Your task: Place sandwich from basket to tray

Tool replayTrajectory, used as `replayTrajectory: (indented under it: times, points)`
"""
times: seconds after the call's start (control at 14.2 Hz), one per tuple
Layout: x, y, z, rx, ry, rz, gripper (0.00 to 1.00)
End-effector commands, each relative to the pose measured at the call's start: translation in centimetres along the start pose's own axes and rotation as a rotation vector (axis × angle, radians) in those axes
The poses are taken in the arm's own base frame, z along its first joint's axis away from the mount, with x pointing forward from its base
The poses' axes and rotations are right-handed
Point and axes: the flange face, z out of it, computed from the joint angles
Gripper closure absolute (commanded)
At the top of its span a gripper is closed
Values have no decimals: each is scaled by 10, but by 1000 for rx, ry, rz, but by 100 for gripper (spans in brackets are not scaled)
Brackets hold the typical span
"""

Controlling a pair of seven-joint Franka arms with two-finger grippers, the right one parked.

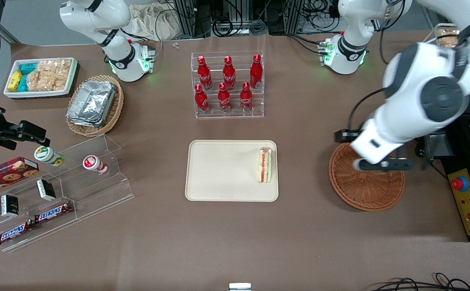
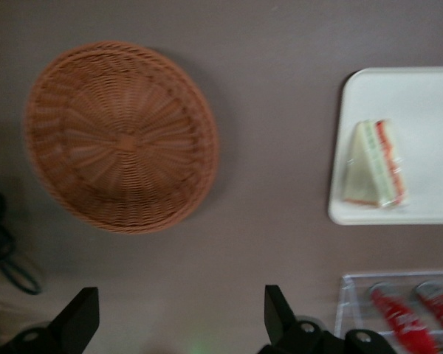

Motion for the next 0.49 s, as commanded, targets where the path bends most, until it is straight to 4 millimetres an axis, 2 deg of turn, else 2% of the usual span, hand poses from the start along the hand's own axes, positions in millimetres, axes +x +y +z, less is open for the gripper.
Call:
replayTrajectory:
  times: [0.0,0.21,0.42]
  points:
    - [-33,-35,2,4,-10,70,0]
    - [-39,-76,4,3,-13,166,0]
    - [-42,-85,6,28,9,217,0]
